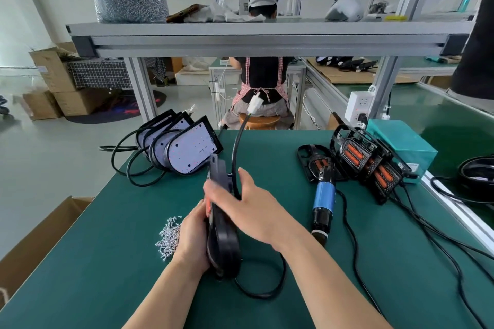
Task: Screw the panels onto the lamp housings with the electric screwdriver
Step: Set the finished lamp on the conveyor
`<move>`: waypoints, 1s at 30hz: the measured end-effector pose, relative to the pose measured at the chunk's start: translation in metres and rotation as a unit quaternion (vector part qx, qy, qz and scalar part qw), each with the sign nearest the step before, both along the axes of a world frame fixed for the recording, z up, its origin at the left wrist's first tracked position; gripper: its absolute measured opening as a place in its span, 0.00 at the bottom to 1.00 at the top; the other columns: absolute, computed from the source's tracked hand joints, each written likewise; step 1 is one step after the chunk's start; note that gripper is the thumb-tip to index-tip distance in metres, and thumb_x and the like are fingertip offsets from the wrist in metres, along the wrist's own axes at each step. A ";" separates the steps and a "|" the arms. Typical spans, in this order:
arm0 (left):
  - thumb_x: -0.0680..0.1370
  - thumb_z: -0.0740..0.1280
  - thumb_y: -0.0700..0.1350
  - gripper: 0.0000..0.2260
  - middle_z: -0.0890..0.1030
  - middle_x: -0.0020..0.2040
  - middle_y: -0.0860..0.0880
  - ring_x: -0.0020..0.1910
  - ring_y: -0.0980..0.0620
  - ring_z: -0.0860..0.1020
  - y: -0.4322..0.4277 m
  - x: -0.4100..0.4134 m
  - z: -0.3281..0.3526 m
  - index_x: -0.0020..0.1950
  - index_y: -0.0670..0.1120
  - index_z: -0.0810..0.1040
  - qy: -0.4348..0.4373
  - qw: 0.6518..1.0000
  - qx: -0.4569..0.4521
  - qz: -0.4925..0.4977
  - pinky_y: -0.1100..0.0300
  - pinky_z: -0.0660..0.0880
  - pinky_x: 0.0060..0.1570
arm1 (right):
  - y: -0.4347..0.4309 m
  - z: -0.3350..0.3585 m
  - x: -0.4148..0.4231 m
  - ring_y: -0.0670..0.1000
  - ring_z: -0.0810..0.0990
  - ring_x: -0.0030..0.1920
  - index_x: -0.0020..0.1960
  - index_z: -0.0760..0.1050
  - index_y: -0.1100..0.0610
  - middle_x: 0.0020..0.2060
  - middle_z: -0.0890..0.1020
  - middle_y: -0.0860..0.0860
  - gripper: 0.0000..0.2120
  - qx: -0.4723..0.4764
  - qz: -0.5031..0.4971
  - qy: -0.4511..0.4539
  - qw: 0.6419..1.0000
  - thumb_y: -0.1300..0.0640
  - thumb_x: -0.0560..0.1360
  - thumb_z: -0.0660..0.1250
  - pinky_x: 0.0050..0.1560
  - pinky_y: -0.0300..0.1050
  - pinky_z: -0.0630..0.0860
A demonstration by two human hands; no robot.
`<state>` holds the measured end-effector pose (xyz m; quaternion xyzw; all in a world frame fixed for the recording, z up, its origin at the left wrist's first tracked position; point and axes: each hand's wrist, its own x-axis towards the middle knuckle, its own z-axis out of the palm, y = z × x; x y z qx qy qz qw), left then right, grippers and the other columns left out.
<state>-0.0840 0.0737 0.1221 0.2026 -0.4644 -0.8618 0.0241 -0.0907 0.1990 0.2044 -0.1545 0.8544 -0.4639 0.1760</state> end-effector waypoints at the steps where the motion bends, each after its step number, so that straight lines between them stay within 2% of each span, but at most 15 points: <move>1: 0.82 0.62 0.48 0.15 0.84 0.55 0.38 0.54 0.43 0.84 -0.002 -0.002 -0.001 0.57 0.40 0.84 0.003 1.000 0.009 -0.005 0.53 0.81 0.49 | 0.000 -0.001 -0.001 0.52 0.76 0.66 0.80 0.55 0.49 0.66 0.78 0.49 0.51 0.020 0.005 0.010 1.000 0.20 0.67 0.57 0.67 0.52 0.71; 2: 0.81 0.63 0.48 0.16 0.82 0.60 0.37 0.58 0.40 0.81 -0.003 -0.003 -0.001 0.62 0.41 0.81 0.008 1.000 0.012 -0.015 0.49 0.80 0.52 | 0.000 -0.001 -0.002 0.52 0.78 0.61 0.74 0.63 0.48 0.60 0.81 0.48 0.42 0.030 0.006 0.020 0.999 0.24 0.68 0.59 0.64 0.53 0.74; 3: 0.81 0.63 0.47 0.16 0.81 0.61 0.37 0.57 0.39 0.81 -0.004 -0.003 -0.002 0.65 0.41 0.79 0.012 1.000 0.015 -0.018 0.48 0.80 0.52 | 0.001 -0.001 -0.003 0.50 0.80 0.56 0.67 0.69 0.47 0.54 0.82 0.47 0.33 0.030 0.005 0.025 0.999 0.28 0.70 0.60 0.61 0.53 0.76; 5: 0.80 0.65 0.47 0.16 0.81 0.56 0.37 0.50 0.41 0.82 -0.006 -0.002 -0.005 0.64 0.39 0.78 0.020 1.000 0.007 0.005 0.47 0.81 0.48 | 0.003 -0.001 -0.005 0.50 0.79 0.50 0.58 0.72 0.49 0.48 0.82 0.48 0.22 0.023 -0.002 0.017 1.000 0.35 0.72 0.61 0.56 0.51 0.77; 8: 0.81 0.63 0.51 0.18 0.81 0.57 0.36 0.51 0.41 0.83 -0.004 -0.004 -0.007 0.63 0.39 0.79 0.018 1.000 0.004 0.017 0.46 0.81 0.50 | 0.009 -0.004 -0.007 0.53 0.80 0.52 0.55 0.74 0.53 0.49 0.82 0.51 0.19 -0.007 -0.026 -0.008 1.000 0.42 0.69 0.64 0.57 0.54 0.78; 10: 0.82 0.60 0.55 0.21 0.82 0.59 0.37 0.52 0.39 0.84 -0.004 -0.004 -0.008 0.59 0.40 0.83 0.011 1.000 0.025 0.000 0.47 0.82 0.48 | 0.014 -0.008 -0.008 0.55 0.81 0.55 0.55 0.75 0.53 0.52 0.83 0.53 0.17 -0.051 -0.053 -0.037 0.997 0.48 0.68 0.67 0.60 0.54 0.77; 13: 0.82 0.56 0.61 0.27 0.82 0.59 0.35 0.52 0.37 0.84 -0.003 -0.006 -0.009 0.58 0.42 0.84 0.032 0.998 0.029 -0.035 0.45 0.82 0.45 | 0.025 -0.016 -0.013 0.53 0.80 0.57 0.56 0.75 0.51 0.54 0.83 0.53 0.16 -0.113 -0.086 -0.078 0.987 0.55 0.69 0.71 0.60 0.49 0.76; 15: 0.82 0.55 0.63 0.29 0.82 0.59 0.34 0.55 0.36 0.83 -0.001 -0.007 -0.012 0.60 0.41 0.83 0.053 0.997 0.004 -0.052 0.43 0.81 0.50 | 0.032 -0.019 -0.016 0.51 0.81 0.56 0.59 0.75 0.50 0.54 0.84 0.51 0.16 -0.161 -0.103 -0.077 0.979 0.58 0.72 0.71 0.57 0.46 0.77; 17: 0.82 0.55 0.62 0.28 0.81 0.61 0.37 0.61 0.38 0.81 0.001 -0.008 -0.016 0.62 0.42 0.82 0.067 0.995 -0.039 -0.058 0.43 0.75 0.61 | 0.041 -0.019 -0.021 0.47 0.82 0.53 0.60 0.75 0.49 0.52 0.84 0.48 0.16 -0.211 -0.118 -0.073 0.968 0.59 0.74 0.71 0.51 0.41 0.76; 19: 0.83 0.55 0.60 0.26 0.81 0.63 0.40 0.64 0.43 0.79 0.004 -0.008 -0.017 0.62 0.43 0.83 0.098 0.989 -0.088 -0.070 0.45 0.70 0.66 | 0.053 -0.016 -0.025 0.41 0.83 0.48 0.57 0.76 0.46 0.49 0.85 0.44 0.14 -0.250 -0.138 -0.065 0.956 0.60 0.75 0.71 0.45 0.36 0.73; 22: 0.84 0.53 0.56 0.24 0.84 0.59 0.42 0.60 0.45 0.82 0.011 -0.005 -0.019 0.58 0.44 0.84 0.124 0.973 -0.178 -0.084 0.47 0.73 0.61 | 0.075 -0.012 -0.031 0.40 0.84 0.45 0.56 0.77 0.47 0.46 0.87 0.43 0.13 -0.291 -0.163 -0.049 0.941 0.61 0.75 0.71 0.46 0.37 0.74; 25: 0.85 0.57 0.50 0.17 0.86 0.48 0.47 0.50 0.48 0.84 0.020 -0.005 -0.026 0.49 0.49 0.84 0.099 0.939 -0.325 -0.061 0.49 0.77 0.56 | 0.100 -0.009 -0.031 0.47 0.86 0.50 0.58 0.79 0.50 0.48 0.87 0.46 0.15 -0.334 -0.195 -0.034 0.922 0.59 0.72 0.72 0.55 0.47 0.78; 27: 0.83 0.62 0.50 0.12 0.85 0.43 0.52 0.45 0.57 0.83 0.029 -0.005 -0.026 0.42 0.56 0.82 0.055 0.893 -0.444 -0.052 0.57 0.76 0.51 | 0.122 -0.007 -0.030 0.47 0.86 0.47 0.57 0.80 0.51 0.47 0.87 0.47 0.18 -0.349 -0.221 -0.015 0.911 0.56 0.67 0.72 0.50 0.44 0.80; 28: 0.81 0.64 0.50 0.11 0.83 0.42 0.53 0.43 0.61 0.80 0.034 -0.005 -0.024 0.40 0.58 0.81 0.043 0.868 -0.493 -0.049 0.61 0.73 0.48 | 0.132 -0.006 -0.029 0.45 0.86 0.45 0.56 0.81 0.51 0.46 0.87 0.46 0.17 -0.351 -0.232 -0.003 0.907 0.56 0.67 0.72 0.45 0.41 0.79; 30: 0.79 0.69 0.49 0.08 0.80 0.43 0.55 0.43 0.64 0.78 0.043 -0.005 -0.021 0.40 0.58 0.80 0.043 0.827 -0.559 -0.049 0.64 0.69 0.43 | 0.156 -0.006 -0.029 0.45 0.86 0.45 0.52 0.83 0.50 0.46 0.88 0.47 0.12 -0.361 -0.260 0.017 0.895 0.59 0.70 0.72 0.42 0.39 0.78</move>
